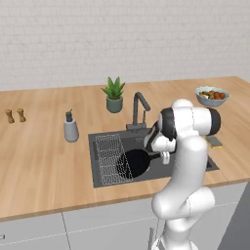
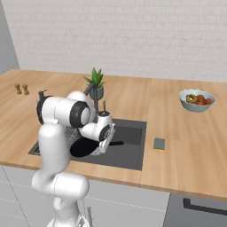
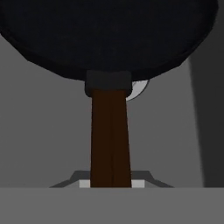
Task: Pick the pan and sponge and place them into the sink. Then turn on the water.
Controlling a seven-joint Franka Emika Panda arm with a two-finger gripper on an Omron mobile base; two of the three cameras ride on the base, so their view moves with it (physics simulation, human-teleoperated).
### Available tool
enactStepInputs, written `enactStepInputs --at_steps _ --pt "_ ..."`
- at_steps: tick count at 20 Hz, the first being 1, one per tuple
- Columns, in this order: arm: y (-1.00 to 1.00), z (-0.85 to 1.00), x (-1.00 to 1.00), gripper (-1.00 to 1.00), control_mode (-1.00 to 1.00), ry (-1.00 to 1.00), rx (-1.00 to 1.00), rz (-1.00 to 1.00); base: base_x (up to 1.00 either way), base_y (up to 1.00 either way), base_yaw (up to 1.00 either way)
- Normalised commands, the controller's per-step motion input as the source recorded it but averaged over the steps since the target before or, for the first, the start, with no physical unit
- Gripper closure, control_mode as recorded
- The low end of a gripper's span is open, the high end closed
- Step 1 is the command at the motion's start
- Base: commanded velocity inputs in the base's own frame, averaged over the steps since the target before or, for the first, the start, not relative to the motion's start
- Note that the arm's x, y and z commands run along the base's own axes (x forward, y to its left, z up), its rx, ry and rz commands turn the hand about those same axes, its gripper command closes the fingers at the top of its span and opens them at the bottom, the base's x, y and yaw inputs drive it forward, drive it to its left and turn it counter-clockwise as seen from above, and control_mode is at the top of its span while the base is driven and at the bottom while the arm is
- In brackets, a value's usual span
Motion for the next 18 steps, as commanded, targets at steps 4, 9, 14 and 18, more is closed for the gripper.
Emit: enactStepInputs --at_steps 4,9,14,18 --pt "0.04 -0.45 0.01 1.0 -1.0 -0.04 0.01 0.03 0.0 0.0 0.0" --pt "0.0 -0.5 0.0 1.0 -1.0 -0.09 0.06 0.07 0.0 0.0 0.0" --pt "-0.06 -0.45 0.03 1.0 -1.0 -0.02 0.05 0.07 0.0 0.0 0.0" --pt "-0.06 -0.43 0.03 1.0 -1.0 0.0 0.01 0.04 0.0 0.0 0.0"
